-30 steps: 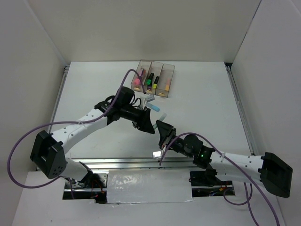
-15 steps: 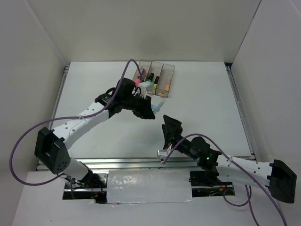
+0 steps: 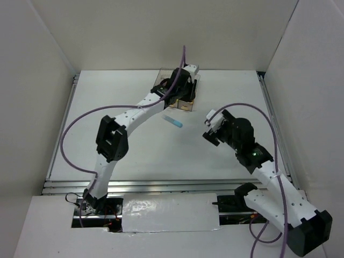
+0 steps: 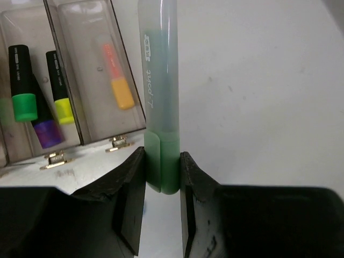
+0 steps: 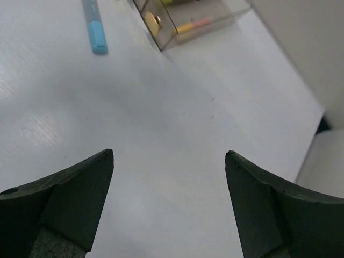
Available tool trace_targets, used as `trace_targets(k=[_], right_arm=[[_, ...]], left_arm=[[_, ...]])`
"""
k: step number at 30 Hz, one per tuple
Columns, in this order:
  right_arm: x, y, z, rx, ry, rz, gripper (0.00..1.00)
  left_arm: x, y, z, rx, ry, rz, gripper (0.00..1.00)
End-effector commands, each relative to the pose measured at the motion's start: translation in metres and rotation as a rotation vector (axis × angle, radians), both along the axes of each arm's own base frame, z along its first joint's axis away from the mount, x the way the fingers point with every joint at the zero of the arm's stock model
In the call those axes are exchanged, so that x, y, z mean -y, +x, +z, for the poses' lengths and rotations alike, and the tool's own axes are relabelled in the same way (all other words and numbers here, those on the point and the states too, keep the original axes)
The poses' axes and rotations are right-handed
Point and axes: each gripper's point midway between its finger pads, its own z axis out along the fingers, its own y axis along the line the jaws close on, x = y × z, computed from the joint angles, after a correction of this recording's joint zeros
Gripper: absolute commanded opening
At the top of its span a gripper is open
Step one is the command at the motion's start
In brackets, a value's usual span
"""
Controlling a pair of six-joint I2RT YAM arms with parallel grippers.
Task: Sort the stationery into containers
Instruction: Place the stationery into the container
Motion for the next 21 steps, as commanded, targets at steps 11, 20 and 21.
trace_targets(k=[11, 20, 21], right_arm=[[0.045, -0.019, -0.027, -0.409, 0.409, -0.248, 0.88], [0.033, -0.011, -0.029, -0.441, 0.44, -0.248, 0.88], [0.031, -0.009, -0.028, -0.444, 0.436, -0.246, 0.88]], left_arm=[[-0.018, 0.082, -0.046, 0.081, -0.029, 0.108, 0.09], [0.006, 0.073, -0.08, 0.039, -0.042, 0.013, 0.2], [0.009, 0.073, -0.076, 0.045, -0.05, 0.012, 0.21]])
